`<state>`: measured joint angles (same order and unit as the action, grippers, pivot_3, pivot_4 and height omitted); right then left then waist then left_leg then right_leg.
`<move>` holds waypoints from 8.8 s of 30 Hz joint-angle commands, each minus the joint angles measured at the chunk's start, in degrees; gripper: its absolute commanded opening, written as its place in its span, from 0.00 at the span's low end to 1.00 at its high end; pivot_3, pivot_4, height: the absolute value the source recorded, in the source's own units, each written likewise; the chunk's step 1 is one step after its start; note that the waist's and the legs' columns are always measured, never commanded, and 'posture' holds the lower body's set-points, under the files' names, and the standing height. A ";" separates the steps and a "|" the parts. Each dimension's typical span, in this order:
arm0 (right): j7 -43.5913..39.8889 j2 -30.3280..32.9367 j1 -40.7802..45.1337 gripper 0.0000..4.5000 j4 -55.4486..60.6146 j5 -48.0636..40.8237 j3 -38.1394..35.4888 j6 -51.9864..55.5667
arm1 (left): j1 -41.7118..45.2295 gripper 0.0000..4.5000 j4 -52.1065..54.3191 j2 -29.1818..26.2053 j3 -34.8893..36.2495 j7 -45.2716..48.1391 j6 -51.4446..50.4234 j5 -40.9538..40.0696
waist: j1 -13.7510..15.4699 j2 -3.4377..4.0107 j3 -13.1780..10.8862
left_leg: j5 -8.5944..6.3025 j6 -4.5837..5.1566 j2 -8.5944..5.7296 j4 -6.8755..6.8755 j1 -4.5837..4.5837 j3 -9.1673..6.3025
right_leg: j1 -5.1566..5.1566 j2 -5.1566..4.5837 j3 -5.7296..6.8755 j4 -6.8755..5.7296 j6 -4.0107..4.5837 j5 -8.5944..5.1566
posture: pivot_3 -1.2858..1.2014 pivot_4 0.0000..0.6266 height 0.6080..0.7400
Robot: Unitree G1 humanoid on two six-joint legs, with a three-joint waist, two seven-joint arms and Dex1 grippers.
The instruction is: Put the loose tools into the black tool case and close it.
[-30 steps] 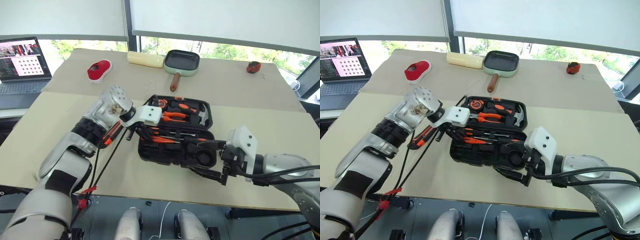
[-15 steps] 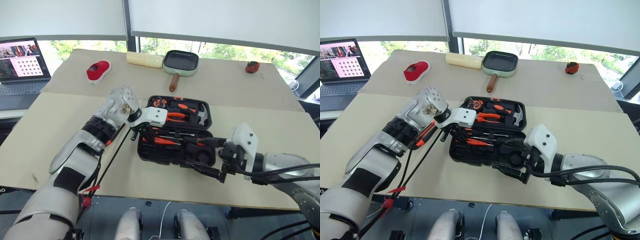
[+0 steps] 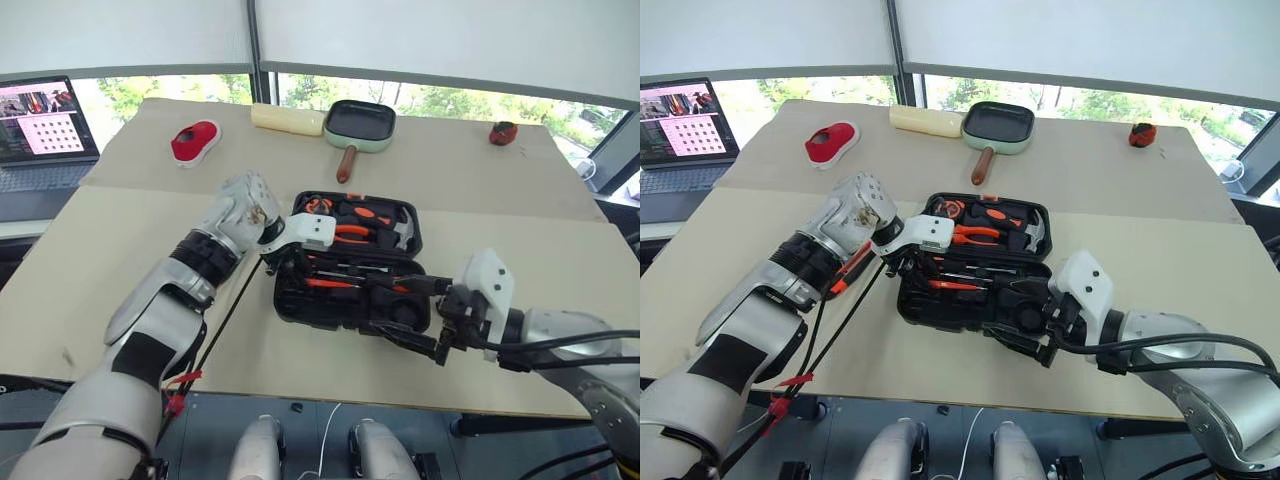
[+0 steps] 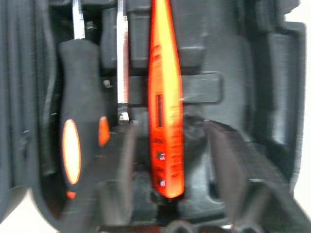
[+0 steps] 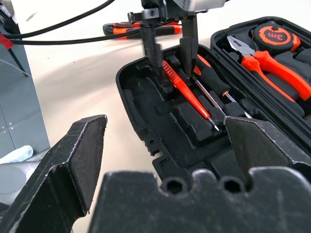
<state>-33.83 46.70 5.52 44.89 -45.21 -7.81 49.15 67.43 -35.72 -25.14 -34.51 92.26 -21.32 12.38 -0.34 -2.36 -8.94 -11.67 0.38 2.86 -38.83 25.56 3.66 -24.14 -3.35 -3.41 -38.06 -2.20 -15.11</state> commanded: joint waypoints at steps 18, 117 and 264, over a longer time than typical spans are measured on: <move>-2.02 0.83 -0.96 1.00 -0.66 1.55 -1.27 -2.24 | -17.34 0.02 12.68 -0.07 22.74 -15.13 -1.73 -20.91 | -0.09 0.02 0.01 | 0.01 0.01 -0.01 -0.06 -0.03 -0.21 | 0.06 -0.02 0.02 -0.03 -0.03 0.02 | 0.52 0.24 1.00; -9.34 -2.47 12.74 1.00 -4.60 7.57 9.77 -4.43 | -33.03 0.84 17.86 -20.35 25.89 -38.75 -19.99 -20.56 | 0.87 0.06 0.20 | 0.11 0.02 0.08 0.12 -0.30 0.18 | 0.15 -0.04 0.09 -0.03 0.12 0.09 | 0.52 0.24 1.00; -2.46 -0.40 0.49 1.00 -1.91 6.12 2.04 -2.36 | -17.06 0.01 -1.12 -11.61 16.02 -3.66 23.26 -12.67 | 0.18 0.69 1.06 | 0.19 0.22 0.00 0.59 -1.12 0.02 | 1.38 -0.04 0.07 0.96 0.12 -0.09 | 0.52 0.24 1.00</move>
<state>-36.16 46.00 5.77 41.60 -38.97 -4.76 47.51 49.43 -34.97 -35.78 -18.51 89.70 1.26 -2.58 -0.16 -1.66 -7.88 -11.48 0.60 2.86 -38.24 24.46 3.68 -22.78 -3.39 -3.35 -37.10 -2.07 -15.19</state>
